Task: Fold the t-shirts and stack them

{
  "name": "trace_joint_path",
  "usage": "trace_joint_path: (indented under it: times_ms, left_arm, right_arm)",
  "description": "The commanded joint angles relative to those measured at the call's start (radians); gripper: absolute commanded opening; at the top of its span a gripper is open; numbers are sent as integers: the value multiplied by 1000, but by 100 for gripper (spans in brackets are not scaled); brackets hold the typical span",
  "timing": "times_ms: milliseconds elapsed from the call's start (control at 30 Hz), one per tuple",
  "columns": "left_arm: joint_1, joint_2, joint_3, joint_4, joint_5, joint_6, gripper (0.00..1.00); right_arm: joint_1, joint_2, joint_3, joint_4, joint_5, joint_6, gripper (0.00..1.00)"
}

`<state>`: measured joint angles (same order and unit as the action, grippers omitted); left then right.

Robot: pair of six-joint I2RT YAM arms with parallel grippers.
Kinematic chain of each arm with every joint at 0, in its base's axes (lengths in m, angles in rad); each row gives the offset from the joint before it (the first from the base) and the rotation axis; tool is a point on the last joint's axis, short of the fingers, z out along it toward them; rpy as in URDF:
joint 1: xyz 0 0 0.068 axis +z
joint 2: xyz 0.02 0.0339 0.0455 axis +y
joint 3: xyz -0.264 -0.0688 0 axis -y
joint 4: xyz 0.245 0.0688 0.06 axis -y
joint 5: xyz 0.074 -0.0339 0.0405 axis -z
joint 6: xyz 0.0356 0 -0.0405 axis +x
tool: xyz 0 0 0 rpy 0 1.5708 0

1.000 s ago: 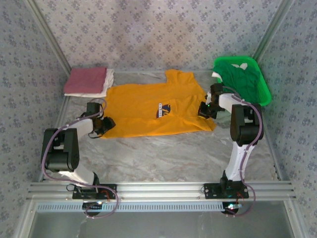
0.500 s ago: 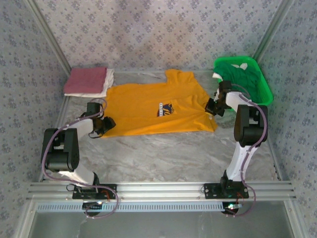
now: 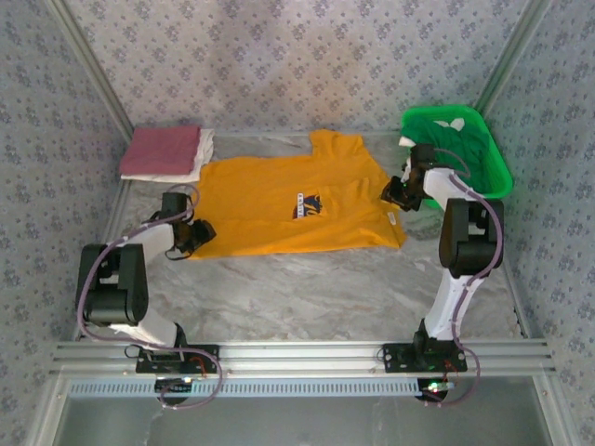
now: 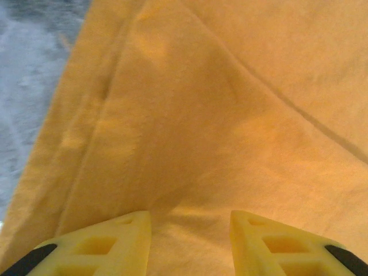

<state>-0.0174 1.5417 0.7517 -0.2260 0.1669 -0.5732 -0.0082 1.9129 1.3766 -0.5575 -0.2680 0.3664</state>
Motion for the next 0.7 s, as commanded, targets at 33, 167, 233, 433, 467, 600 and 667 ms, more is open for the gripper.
trace_joint_path:
  times_ms: [33, 167, 233, 433, 467, 600, 667]
  left_arm:
    - [19, -47, -1, -73, -41, 13, 41]
    - [19, -60, 34, -83, -44, 16, 41]
    - [17, -67, 45, -74, -37, 17, 41]
    - [-24, -20, 88, -59, -13, 20, 41]
    - [-31, -9, 90, -50, -12, 18, 41]
    - [-33, 39, 73, -1, -16, 4, 41]
    - [-32, 59, 75, 3, -15, 3, 40]
  right_arm:
    - [50, -141, -31, -3, 97, -26, 40]
    - [111, -229, -116, 57, 110, -17, 39]
    - [142, -252, -152, 71, 96, 0, 36]
    - [201, -261, -310, 149, 53, 103, 32]
    - [200, -261, -341, 175, 51, 127, 32]
    - [195, -238, -419, 252, 69, 175, 32]
    - [189, -220, -428, 251, 72, 178, 32]
